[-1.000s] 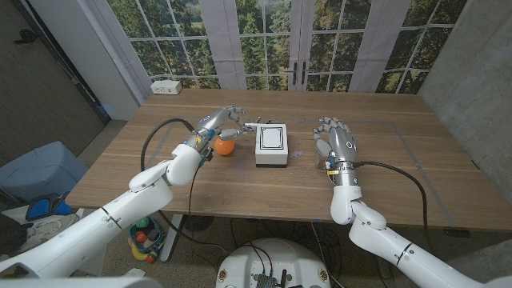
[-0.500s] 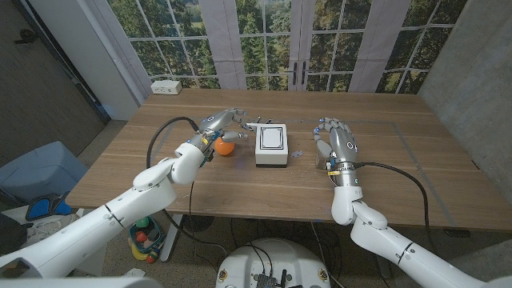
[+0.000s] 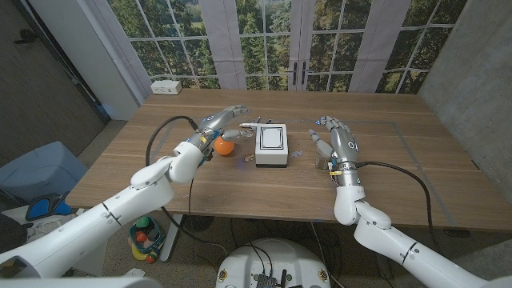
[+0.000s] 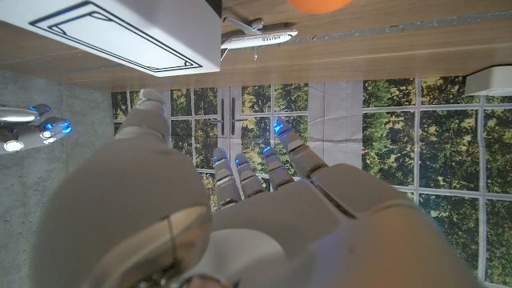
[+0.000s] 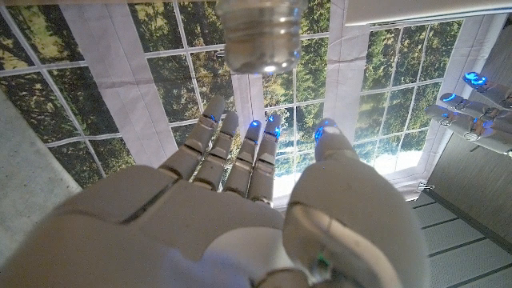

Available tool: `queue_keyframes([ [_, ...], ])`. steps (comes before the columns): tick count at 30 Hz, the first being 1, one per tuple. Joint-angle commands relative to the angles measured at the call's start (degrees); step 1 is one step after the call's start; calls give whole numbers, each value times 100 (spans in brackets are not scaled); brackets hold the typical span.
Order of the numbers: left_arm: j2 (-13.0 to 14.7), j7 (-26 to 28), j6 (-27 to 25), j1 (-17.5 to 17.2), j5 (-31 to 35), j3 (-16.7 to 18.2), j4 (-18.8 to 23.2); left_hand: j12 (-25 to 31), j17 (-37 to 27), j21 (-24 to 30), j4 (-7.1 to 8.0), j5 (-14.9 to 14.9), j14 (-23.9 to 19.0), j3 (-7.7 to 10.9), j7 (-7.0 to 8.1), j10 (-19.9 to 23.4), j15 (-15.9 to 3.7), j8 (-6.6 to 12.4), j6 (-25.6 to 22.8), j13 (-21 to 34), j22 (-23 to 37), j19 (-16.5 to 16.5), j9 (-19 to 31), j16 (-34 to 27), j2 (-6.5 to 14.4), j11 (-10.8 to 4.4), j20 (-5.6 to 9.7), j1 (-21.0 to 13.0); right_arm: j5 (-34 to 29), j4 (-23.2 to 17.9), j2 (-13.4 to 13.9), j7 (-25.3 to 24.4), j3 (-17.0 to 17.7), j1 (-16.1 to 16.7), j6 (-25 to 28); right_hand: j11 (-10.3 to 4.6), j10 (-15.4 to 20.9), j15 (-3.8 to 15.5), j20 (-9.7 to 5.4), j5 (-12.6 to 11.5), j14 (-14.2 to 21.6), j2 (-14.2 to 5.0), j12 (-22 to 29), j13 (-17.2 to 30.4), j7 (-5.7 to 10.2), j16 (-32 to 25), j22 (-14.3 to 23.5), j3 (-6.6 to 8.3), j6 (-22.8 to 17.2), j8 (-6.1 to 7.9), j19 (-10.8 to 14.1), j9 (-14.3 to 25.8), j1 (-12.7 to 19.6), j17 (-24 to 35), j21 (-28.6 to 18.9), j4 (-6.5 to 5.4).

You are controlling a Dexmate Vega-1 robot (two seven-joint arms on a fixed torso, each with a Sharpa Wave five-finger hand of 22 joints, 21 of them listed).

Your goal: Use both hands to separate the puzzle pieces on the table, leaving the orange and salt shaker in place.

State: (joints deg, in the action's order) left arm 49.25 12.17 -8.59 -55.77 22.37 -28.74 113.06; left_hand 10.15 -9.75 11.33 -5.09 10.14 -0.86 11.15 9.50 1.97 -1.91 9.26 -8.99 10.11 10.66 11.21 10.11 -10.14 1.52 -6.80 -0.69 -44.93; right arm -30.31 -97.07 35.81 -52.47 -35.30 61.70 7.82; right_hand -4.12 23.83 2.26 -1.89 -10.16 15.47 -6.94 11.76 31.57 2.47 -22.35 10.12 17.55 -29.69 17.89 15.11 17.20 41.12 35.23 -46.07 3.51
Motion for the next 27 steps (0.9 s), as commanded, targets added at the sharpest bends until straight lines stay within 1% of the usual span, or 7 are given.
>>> queue_keyframes([
  [1,-55,10,1500,-60,-1147,312,-640,-3,-7,-52,63,-4,287,-55,34,-405,-52,17,630,7,1,-320,3,32,141,32,102,353,696,-35,297,628,231,33,-1033,188,-210,389,-10,-56,-113,-125,-59,-136,16,130,11,-37,277,-301,-120,-198,-442,-82,78,-159],
  [5,-188,-1,2212,-1,-1474,327,-1053,-2,-18,-60,185,7,563,-122,30,-724,-173,23,1189,-3,-9,-567,-4,38,293,23,188,755,924,-28,348,887,329,45,-1325,242,-369,348,-72,-47,-258,-205,-86,-273,70,260,3,-115,408,-484,-211,-340,-856,-164,156,-342],
  [12,-471,-103,3053,56,-1978,368,-1619,-2,0,-90,218,6,829,-161,-185,-911,-423,21,1656,-18,-35,-888,-18,46,393,-67,317,1054,1322,-11,390,1376,491,56,-1682,275,-712,357,-250,-8,-599,-353,-131,-580,-67,553,-13,-205,711,-721,-441,-547,-1756,-354,355,-910],
  [15,-581,-109,3227,46,-2124,404,-1753,2,-34,-70,370,17,909,-222,-249,-962,-441,53,1728,-23,-42,-917,-23,23,481,-94,372,1368,1637,-132,470,1845,575,59,-1647,237,-889,394,-303,-38,-803,-355,-153,-709,-114,712,-25,-209,870,-761,-616,-597,-2050,-461,483,-1108],
  [16,-610,-154,3281,55,-2202,409,-1800,16,-47,-53,516,37,919,-273,-271,-965,-446,81,1731,-25,-45,-919,-27,-3,571,-123,390,1639,1764,-152,509,2031,597,45,-1671,207,-1011,396,-319,-52,-921,-337,-171,-774,-150,805,-33,-207,988,-779,-672,-616,-2167,-528,542,-1171],
  [19,-701,-254,3418,65,-2412,428,-1922,43,-50,-12,809,94,888,-325,-437,-935,-441,119,1682,-26,-48,-861,-32,-33,777,-129,481,2120,2005,-106,528,2333,641,5,-1842,130,-1181,437,-385,-86,-1101,-325,-172,-906,-159,959,-45,-178,1185,-788,-791,-643,-2358,-672,674,-1245],
  [27,-1073,-821,3979,107,-3551,470,-2400,114,-32,44,1253,259,708,-206,-443,-681,-498,181,1350,-29,-57,-679,-48,-63,984,-22,663,2676,2590,233,407,2791,769,-74,-2686,171,-1248,376,-355,-95,-1127,-279,-163,-980,-194,1007,-51,-176,1251,-775,-772,-654,-2454,-755,719,-1256],
])
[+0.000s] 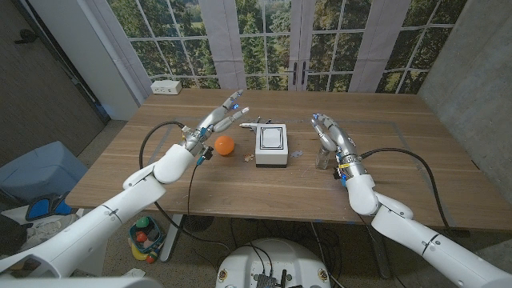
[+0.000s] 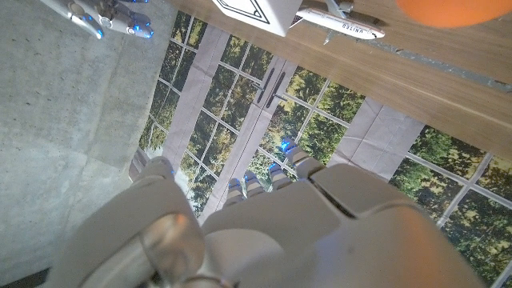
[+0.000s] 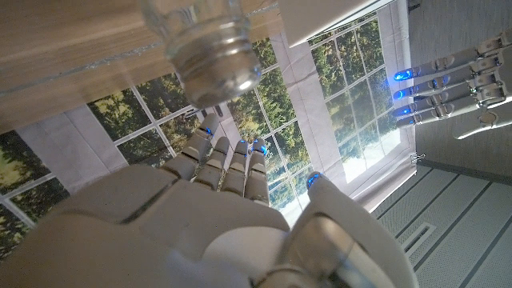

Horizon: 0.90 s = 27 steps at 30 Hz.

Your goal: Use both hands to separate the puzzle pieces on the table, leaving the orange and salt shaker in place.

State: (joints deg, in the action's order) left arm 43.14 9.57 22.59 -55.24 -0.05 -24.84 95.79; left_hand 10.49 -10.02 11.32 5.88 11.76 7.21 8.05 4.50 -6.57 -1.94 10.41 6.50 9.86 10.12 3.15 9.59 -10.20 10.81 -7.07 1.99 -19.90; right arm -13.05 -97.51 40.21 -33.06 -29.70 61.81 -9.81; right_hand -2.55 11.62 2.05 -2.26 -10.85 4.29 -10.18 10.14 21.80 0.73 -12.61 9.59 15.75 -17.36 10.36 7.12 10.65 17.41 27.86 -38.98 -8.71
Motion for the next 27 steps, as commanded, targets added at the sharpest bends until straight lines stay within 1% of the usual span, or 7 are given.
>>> queue_keyframes([
  [1,-509,-673,915,65,-1492,81,-722,84,0,44,185,121,-124,146,63,209,-511,74,-265,-4,-6,141,2,-56,62,11,404,201,926,301,-45,900,230,-85,-1005,12,-23,395,-319,-26,2,54,4,-11,-19,34,1,6,18,-18,35,0,-89,-30,14,-30],
  [4,-657,-947,1074,97,-1943,87,-864,93,6,60,221,160,-201,223,68,277,-556,80,-360,-5,-10,215,0,-65,68,9,441,237,1139,423,-111,1048,292,-102,-1289,55,21,375,-315,-28,51,85,33,-52,-28,41,-2,19,-5,4,92,-5,-101,-88,25,1],
  [9,-890,-1374,1230,134,-2612,93,-1030,119,18,74,267,239,-386,402,59,467,-591,100,-633,-7,-17,344,-4,-77,58,50,469,299,1474,574,-227,1279,404,-121,-1641,151,155,316,-282,-41,205,109,90,-158,-112,45,-6,83,-181,81,268,-9,-120,-243,51,72],
  [10,-929,-1444,1244,134,-2724,96,-1049,123,19,78,274,251,-417,434,63,499,-596,100,-674,-7,-17,369,-4,-79,60,44,477,308,1551,591,-246,1332,427,-119,-1692,198,228,312,-267,-43,266,115,115,-194,-137,40,-6,102,-254,105,328,-7,-136,-292,61,86],
  [15,-1086,-1709,1212,81,-3256,140,-1073,131,21,80,295,290,-498,543,69,602,-613,96,-792,-8,-17,427,-5,-76,72,24,466,339,1977,741,-354,1628,527,-127,-1949,202,445,302,-239,-45,482,103,172,-298,-207,11,-4,174,-485,165,542,-2,-186,-434,81,114],
  [20,-1243,-1819,1140,-41,-3684,214,-1058,138,20,79,320,336,-588,685,32,709,-618,92,-914,-7,-15,473,-4,-76,99,56,455,365,2455,1020,-525,1962,596,-175,-2321,185,573,388,-289,-48,611,24,194,-366,-201,-6,-3,271,-593,177,668,-2,-202,-517,102,117],
  [27,-1276,-1762,873,-137,-3926,326,-920,118,20,71,331,363,-609,783,8,712,-589,69,-933,-6,-14,481,-3,-64,114,100,439,374,2986,1298,-756,2263,756,-204,-2734,196,613,367,-302,-50,643,4,194,-401,-216,1,-3,327,-640,179,708,-2,-206,-561,122,122],
])
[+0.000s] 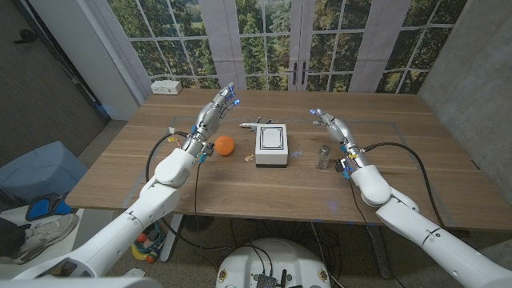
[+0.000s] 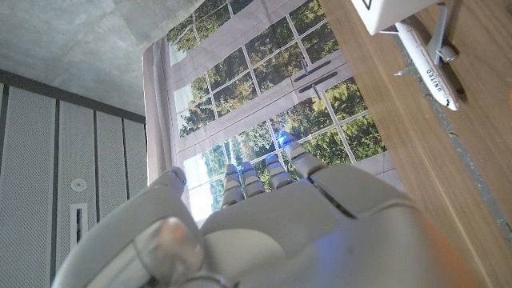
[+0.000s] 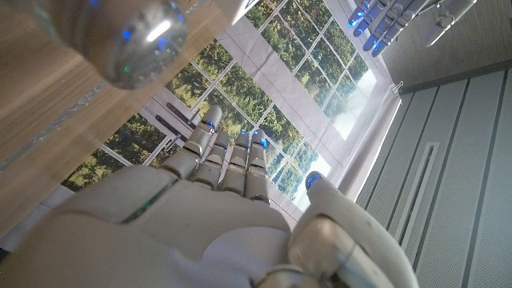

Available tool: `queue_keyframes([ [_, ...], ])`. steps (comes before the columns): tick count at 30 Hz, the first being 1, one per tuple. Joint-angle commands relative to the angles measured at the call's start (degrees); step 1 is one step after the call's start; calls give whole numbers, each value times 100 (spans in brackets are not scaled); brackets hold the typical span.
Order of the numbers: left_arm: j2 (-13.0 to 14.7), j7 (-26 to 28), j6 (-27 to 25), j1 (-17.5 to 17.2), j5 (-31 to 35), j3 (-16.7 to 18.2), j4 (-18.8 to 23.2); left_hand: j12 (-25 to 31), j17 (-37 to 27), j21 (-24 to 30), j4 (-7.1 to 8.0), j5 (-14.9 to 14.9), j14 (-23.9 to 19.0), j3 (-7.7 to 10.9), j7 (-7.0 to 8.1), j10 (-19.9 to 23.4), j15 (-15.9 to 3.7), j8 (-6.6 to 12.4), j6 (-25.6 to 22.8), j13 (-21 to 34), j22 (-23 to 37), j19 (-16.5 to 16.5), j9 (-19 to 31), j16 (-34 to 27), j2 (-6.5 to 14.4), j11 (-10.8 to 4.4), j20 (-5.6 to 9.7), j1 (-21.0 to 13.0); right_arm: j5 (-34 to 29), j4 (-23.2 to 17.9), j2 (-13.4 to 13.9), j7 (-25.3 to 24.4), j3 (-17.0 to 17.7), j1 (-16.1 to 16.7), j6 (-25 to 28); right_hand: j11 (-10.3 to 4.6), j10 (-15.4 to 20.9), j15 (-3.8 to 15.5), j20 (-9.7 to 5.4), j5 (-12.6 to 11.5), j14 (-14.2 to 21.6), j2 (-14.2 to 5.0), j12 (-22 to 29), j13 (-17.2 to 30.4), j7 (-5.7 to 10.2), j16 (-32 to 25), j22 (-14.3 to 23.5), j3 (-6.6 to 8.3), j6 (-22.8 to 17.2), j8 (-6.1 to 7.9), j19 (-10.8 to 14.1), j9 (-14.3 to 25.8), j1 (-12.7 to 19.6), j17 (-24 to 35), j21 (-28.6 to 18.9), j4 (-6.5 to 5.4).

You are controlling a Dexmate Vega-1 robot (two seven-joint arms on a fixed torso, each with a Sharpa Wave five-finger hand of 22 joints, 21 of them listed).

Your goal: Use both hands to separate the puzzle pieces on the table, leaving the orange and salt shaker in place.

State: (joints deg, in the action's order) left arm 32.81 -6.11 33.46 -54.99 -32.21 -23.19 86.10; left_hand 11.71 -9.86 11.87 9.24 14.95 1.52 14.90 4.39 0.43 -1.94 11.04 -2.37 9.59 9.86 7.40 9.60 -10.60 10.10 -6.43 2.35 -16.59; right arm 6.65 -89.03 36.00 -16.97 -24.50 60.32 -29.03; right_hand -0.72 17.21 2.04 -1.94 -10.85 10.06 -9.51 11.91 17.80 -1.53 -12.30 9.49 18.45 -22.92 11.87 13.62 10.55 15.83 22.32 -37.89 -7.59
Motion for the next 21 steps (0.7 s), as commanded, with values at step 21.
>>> queue_keyframes([
  [21,-250,960,-1278,-622,-1000,559,297,-127,-8,-111,55,171,243,682,-321,-274,-244,-94,122,23,24,-279,2,64,167,398,302,152,1137,1831,-1091,533,942,-147,-2469,102,202,307,-278,-34,188,25,28,-111,-68,-15,9,172,-284,48,178,7,-67,-161,88,74],
])
